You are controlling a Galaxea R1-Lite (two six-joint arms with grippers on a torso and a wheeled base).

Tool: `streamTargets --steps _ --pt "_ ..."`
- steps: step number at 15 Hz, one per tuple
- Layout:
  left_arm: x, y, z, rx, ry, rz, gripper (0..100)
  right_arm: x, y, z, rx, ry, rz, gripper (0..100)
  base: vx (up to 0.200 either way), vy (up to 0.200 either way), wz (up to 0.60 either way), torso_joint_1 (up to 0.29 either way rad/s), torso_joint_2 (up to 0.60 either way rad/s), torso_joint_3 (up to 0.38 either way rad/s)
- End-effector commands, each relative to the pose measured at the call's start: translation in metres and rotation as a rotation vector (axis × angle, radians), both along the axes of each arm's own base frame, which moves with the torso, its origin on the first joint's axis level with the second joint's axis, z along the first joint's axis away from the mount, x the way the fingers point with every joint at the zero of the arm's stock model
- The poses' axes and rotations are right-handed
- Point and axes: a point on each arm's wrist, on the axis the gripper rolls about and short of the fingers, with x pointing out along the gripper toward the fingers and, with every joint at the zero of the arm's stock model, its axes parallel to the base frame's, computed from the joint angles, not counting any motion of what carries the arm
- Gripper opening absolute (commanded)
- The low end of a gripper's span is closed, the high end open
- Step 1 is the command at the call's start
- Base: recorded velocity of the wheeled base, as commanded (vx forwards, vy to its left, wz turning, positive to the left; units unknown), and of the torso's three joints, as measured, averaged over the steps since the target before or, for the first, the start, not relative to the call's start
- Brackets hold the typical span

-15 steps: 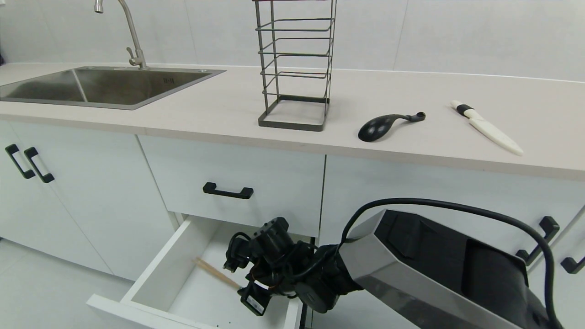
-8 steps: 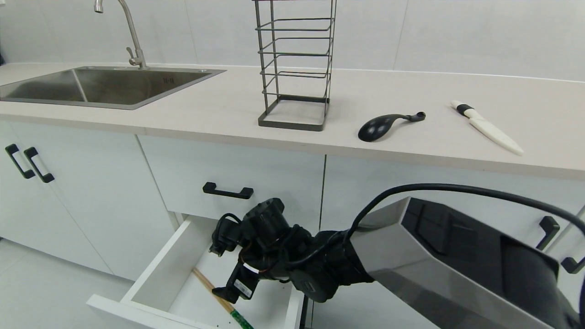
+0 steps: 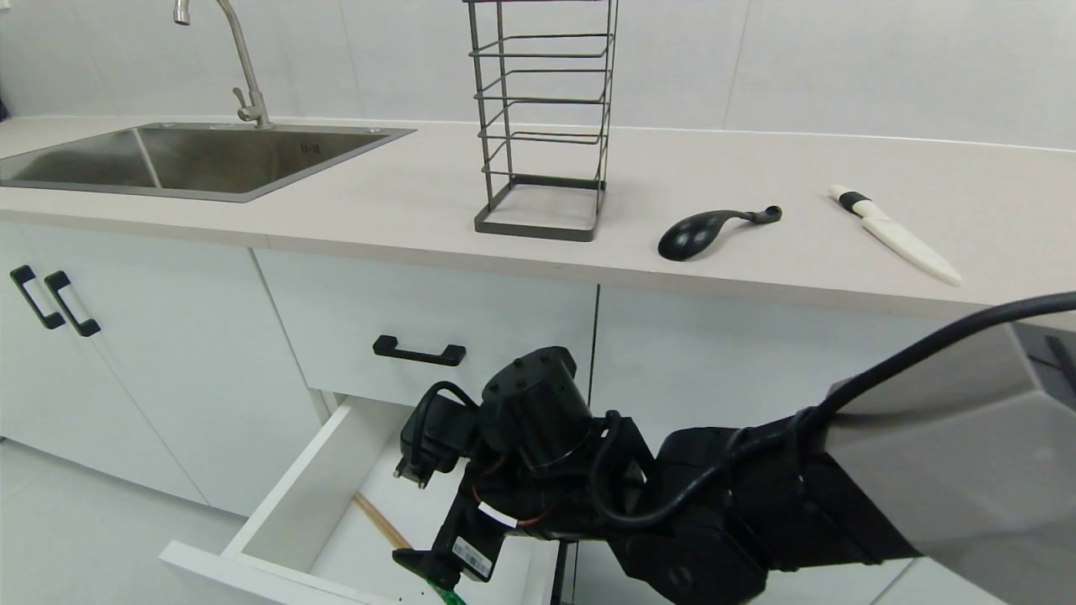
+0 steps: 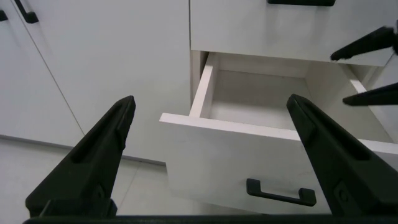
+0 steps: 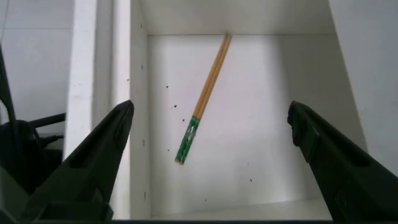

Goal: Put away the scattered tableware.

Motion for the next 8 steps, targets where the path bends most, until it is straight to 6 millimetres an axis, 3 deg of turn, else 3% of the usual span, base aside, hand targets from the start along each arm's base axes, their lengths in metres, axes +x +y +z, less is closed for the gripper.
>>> streamTargets --steps 1,8 --pt "0.0001 0.0 0.0001 0.0 0.001 0.0 100 -0.0073 -0.0065 0.0158 0.03 -0.021 0.005 100 0.0 0.0 0.0 0.0 0.0 0.0" --pt "0.0001 0.0 0.0001 0.0 0.001 0.0 100 -0.0071 -0.0061 0.013 0.025 -0.011 0.003 100 0.0 0.0 0.0 0.0 0.0 0.0"
